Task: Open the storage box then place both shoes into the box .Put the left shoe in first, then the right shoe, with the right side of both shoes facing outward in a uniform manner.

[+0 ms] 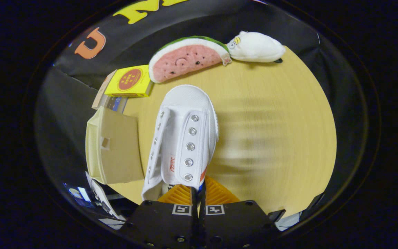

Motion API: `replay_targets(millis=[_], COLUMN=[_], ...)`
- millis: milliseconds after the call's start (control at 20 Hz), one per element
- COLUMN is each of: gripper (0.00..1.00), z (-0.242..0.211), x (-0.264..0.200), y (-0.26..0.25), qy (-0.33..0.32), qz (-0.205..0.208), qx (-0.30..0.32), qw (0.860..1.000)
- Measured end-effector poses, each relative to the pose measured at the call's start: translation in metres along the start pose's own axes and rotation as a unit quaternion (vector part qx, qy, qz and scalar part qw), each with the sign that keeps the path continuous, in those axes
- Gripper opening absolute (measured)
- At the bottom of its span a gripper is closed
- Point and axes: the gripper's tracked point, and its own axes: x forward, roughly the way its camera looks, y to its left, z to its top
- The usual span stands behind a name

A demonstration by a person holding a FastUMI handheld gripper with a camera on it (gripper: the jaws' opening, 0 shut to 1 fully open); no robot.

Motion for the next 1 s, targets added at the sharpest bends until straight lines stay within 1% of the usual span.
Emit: replay_targets(millis=[150,300,400,500,600,700,850,1000], gripper=[0.0,0.0,0.0,0.0,0.0,0.0,0.0,0.0], z=[0.015,0.028,0.029,0.024,0.018,0.011,0.001,-0.003], x=[-0.026,-0.039,-0.046,-0.046,-0.04,-0.028,-0.001,0.033], y=[0.049,0.099,0.136,0.176,0.212,0.243,0.281,0.297], qy=[-0.009,-0.023,-0.024,-0.017,-0.01,-0.004,0.008,0.002], qz=[0.008,0.007,0.009,0.022,0.028,0.024,0.018,-0.017], qx=[-0.019,-0.055,-0.079,-0.103,-0.127,-0.147,-0.148,-0.155], qw=[1.0,0.998,0.997,0.994,0.992,0.989,0.989,0.988])
